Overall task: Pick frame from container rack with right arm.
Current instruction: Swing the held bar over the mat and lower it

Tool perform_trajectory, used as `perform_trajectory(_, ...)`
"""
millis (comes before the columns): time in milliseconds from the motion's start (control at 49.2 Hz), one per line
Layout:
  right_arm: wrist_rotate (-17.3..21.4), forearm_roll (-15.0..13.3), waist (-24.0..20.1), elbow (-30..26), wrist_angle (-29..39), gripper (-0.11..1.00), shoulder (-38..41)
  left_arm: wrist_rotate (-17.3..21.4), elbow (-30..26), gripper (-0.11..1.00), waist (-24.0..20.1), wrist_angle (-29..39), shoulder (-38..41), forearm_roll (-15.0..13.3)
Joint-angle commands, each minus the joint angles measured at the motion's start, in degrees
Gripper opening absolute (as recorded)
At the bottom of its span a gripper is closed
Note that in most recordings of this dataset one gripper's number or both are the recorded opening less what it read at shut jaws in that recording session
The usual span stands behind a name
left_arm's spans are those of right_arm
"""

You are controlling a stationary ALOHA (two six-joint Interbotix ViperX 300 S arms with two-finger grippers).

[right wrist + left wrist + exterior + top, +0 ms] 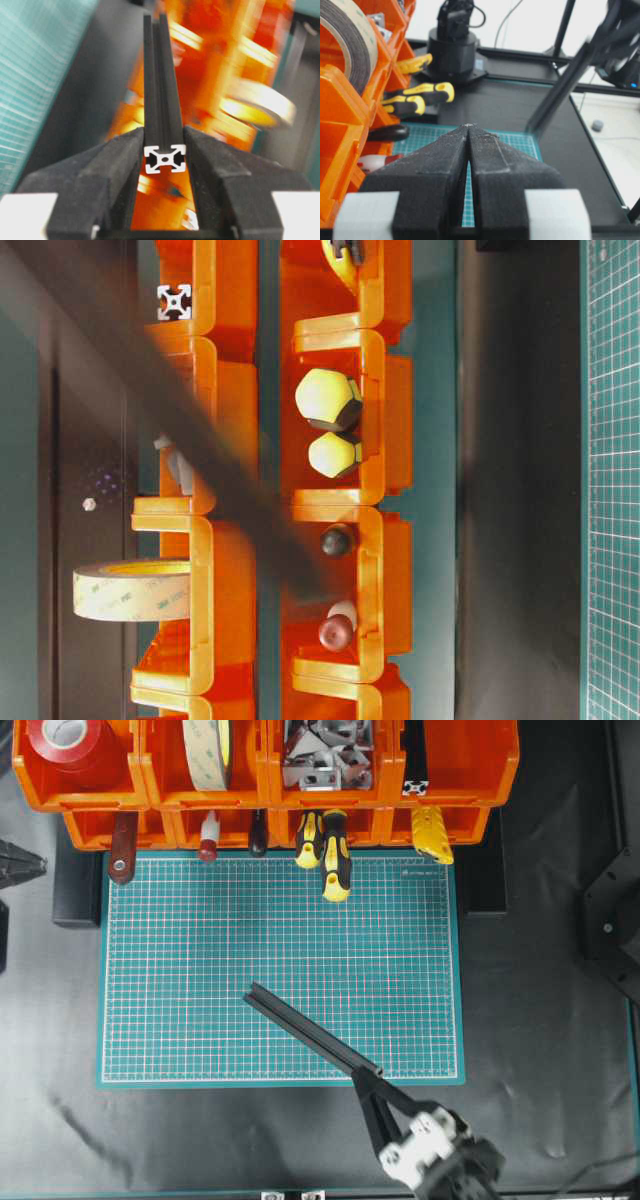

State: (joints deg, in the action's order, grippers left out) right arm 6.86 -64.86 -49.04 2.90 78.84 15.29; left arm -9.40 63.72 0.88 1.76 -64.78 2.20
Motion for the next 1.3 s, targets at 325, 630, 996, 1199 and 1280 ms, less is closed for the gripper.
perform_trajectory(325, 11.07, 1.05, 9.49, 13.18, -15.47, 0.26, -3.6, -0.35, -2.02, 0.0, -0.09, -0.26, 0.18, 0.18)
perform_trajectory(630, 13.27, 0.88, 18.72, 16.35, -24.43, 0.26, -1.41, -0.18, -1.85, 0.0, -1.14, 0.62, 0.26, 0.18)
perform_trajectory(996, 13.27, 3.34, 18.81, 17.93, -31.55, 0.26, 1.85, 0.09, -1.93, 0.0, -1.58, 2.99, -0.88, 0.18)
perform_trajectory(1199, 13.45, 5.8, 17.75, 16.87, -34.54, 0.26, 2.37, 0.35, -1.93, 0.0, -1.58, 2.99, -1.05, 0.18)
perform_trajectory(1280, 13.45, 6.15, 17.4, 16.26, -35.07, 0.26, 2.72, 0.35, -1.93, 0.0, -1.58, 2.99, -1.14, 0.18)
